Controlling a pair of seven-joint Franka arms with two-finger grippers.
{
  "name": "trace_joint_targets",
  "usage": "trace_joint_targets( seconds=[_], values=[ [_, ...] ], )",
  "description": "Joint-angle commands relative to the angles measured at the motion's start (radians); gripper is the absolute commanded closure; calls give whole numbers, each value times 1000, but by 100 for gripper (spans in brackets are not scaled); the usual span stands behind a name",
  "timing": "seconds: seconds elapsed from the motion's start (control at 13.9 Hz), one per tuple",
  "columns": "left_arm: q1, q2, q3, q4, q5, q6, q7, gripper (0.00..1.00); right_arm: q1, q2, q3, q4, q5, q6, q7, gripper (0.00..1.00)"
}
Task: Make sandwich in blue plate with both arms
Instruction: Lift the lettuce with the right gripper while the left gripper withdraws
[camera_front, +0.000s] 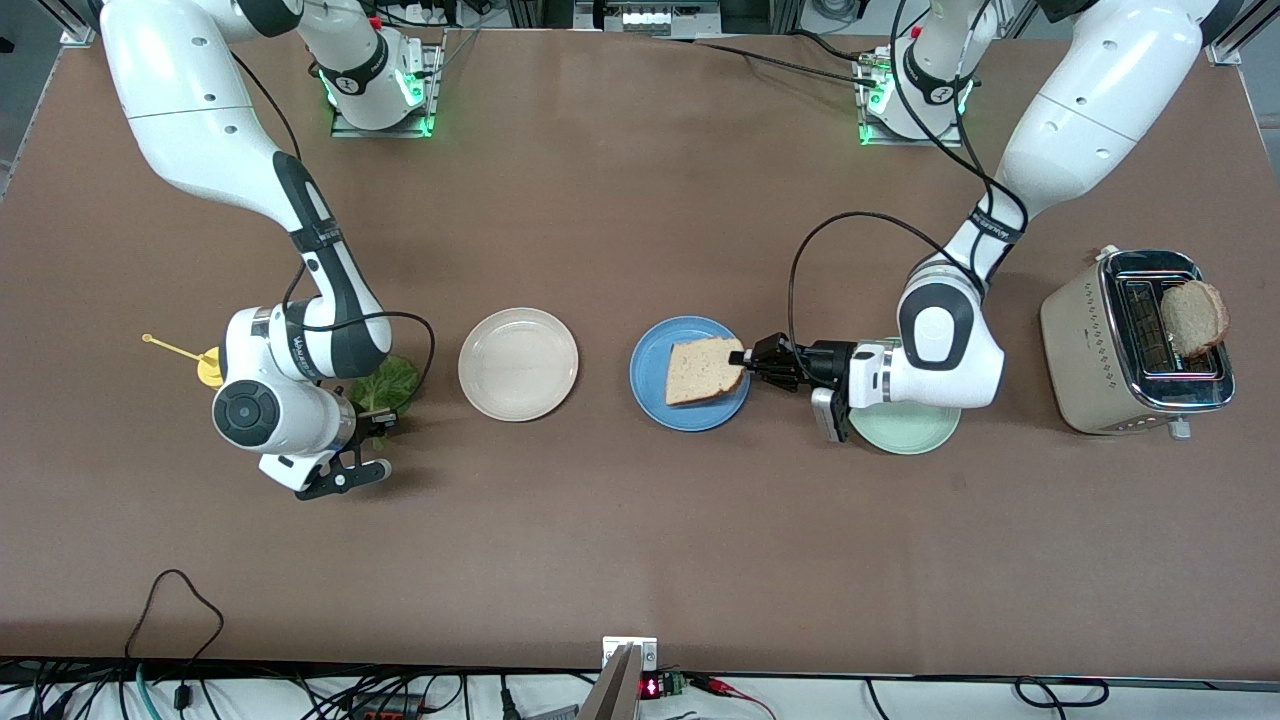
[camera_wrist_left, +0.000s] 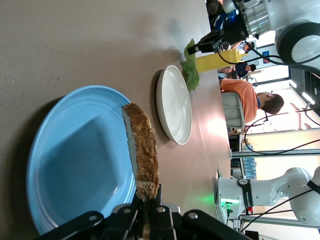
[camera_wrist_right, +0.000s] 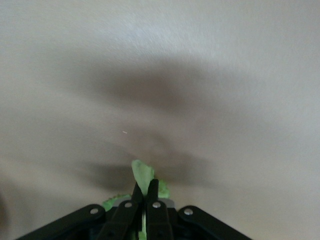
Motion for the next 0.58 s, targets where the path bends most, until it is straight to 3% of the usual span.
trace_joint_targets(
  seconds=[0.0, 0.14, 0.22, 0.29, 0.36, 0.43, 0.51],
  values=[
    [-20, 22, -6, 7, -49, 26, 28, 100, 20, -70, 7, 10, -17, -71, -142, 100],
    [-49, 27, -6, 5, -66, 73, 28, 100, 22, -87, 45, 66, -11, -172, -207, 100],
    [-91, 45, -3, 9, -66, 101, 28, 95, 22, -92, 91, 121, -10, -253, -238, 100],
    [-95, 47, -3, 6, -66, 113, 27, 84, 19, -92, 127, 137, -4, -275, -271, 100],
    [-94, 45, 1, 5, -60, 114, 28, 53, 17, -93, 167, 151, 10, -295, -279, 100],
    [-91, 44, 3, 5, -52, 115, 41, 1, 19, -93, 190, 168, 24, -298, -284, 100],
    [-82, 39, 4, 2, -52, 114, 71, 0, 20, -93, 223, 183, 30, -298, -285, 100]
  ],
)
